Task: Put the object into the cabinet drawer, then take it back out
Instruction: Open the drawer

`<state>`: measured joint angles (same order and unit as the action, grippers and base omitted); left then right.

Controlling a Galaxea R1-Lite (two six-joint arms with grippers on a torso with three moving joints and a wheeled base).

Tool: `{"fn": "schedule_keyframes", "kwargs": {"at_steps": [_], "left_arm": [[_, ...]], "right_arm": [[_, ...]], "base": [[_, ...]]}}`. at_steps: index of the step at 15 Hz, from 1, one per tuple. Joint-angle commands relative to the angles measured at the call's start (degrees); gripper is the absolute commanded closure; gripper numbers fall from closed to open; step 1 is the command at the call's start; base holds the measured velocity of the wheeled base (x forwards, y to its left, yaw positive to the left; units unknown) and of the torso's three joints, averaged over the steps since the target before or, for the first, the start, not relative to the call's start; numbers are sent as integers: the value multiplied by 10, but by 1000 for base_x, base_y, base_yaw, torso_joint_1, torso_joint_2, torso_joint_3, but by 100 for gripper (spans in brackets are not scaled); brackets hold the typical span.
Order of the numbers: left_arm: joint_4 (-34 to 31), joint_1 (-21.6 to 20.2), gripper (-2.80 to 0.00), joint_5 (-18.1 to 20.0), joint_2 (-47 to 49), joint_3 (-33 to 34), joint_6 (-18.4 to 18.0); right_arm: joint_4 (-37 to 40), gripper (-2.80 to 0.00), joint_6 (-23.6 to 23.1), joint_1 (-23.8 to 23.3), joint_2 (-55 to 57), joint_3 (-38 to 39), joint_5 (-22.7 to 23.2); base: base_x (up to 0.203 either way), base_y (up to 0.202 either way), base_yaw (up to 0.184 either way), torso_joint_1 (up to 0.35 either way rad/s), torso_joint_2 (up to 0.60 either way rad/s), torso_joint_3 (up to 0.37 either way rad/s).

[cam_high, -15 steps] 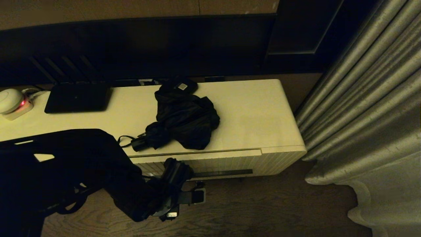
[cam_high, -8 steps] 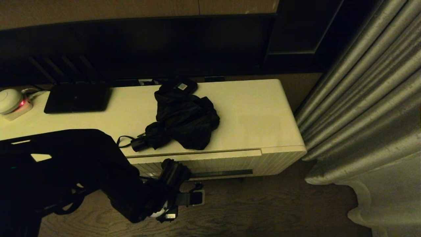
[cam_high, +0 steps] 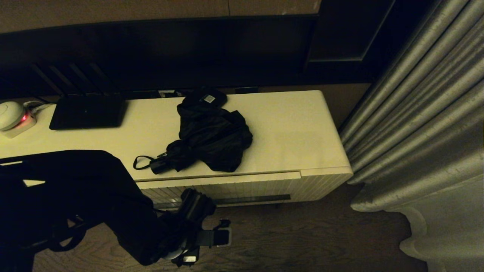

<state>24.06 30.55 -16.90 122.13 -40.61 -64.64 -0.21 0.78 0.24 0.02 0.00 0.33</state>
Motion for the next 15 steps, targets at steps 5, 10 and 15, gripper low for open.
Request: {"fn": "schedule_keyframes", "kwargs": {"at_steps": [5,10,15], "left_arm": [[2,14,-280,-35,-67,19,-21],[0,13,-280,-43,-65,9,-24],[-1,10,-280,-45,-24,-8,-23]], "right_arm": [[0,0,0,1,1,0,0],[-1,0,0,0,1,1,0],[-1,0,0,0,1,0,0]], "base": [[0,0,0,0,0,0],[0,0,0,0,0,0],[0,0,0,0,0,0]]}}
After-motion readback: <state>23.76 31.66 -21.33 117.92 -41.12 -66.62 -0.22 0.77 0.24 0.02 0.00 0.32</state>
